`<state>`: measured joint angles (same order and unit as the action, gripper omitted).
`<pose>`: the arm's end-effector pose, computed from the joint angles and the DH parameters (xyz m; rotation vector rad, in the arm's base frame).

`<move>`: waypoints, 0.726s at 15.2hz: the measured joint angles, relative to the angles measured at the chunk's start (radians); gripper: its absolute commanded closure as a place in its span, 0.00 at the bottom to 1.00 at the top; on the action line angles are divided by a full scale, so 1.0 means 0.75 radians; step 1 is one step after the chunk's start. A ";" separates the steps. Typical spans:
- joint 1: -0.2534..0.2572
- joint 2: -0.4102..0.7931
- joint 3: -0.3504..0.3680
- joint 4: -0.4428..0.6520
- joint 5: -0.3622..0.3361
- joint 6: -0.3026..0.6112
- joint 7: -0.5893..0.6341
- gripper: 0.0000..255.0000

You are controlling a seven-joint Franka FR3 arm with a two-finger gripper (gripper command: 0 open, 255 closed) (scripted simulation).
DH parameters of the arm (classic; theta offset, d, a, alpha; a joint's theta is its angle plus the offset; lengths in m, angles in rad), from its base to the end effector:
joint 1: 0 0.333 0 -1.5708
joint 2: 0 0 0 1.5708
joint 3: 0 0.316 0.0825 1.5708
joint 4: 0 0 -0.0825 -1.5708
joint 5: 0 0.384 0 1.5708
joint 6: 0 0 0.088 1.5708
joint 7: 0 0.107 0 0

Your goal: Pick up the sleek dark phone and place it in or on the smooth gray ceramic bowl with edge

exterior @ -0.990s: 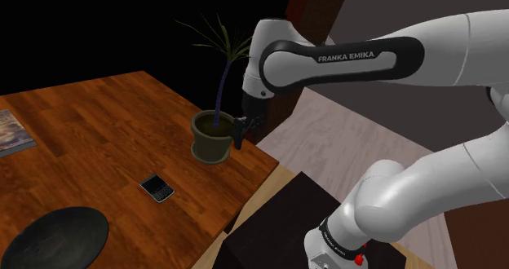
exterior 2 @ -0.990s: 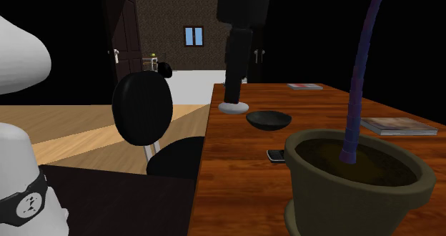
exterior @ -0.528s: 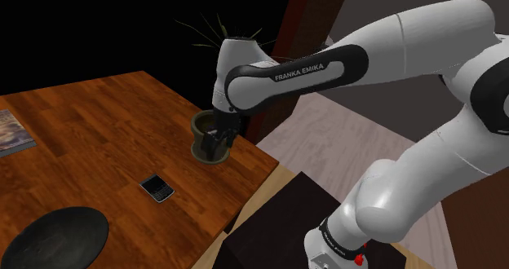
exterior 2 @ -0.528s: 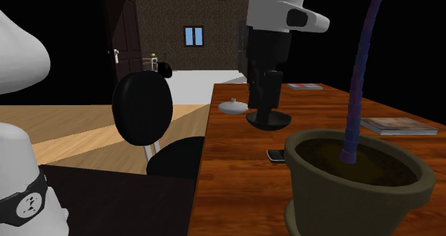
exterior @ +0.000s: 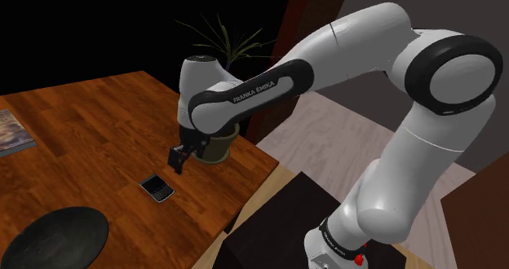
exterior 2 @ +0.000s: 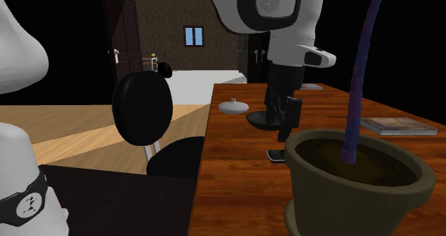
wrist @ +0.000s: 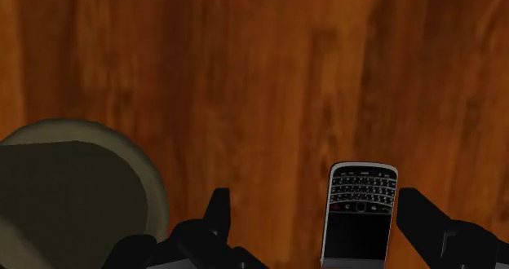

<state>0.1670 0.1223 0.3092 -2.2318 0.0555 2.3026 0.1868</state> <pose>0.4736 0.2450 0.3158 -3.0574 -0.3842 0.1065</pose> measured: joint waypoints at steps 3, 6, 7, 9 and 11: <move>0.035 0.146 0.003 0.104 -0.069 0.050 0.047 0.00; 0.091 0.299 -0.001 0.231 -0.141 0.085 0.110 0.00; 0.106 0.354 -0.008 0.274 -0.164 0.098 0.119 0.00; 0.132 0.431 -0.017 0.350 -0.195 0.102 0.136 0.00; 0.144 0.462 -0.022 0.362 -0.208 0.123 0.146 0.00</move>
<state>0.2752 0.4690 0.2926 -1.9603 -0.1004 2.3949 0.2966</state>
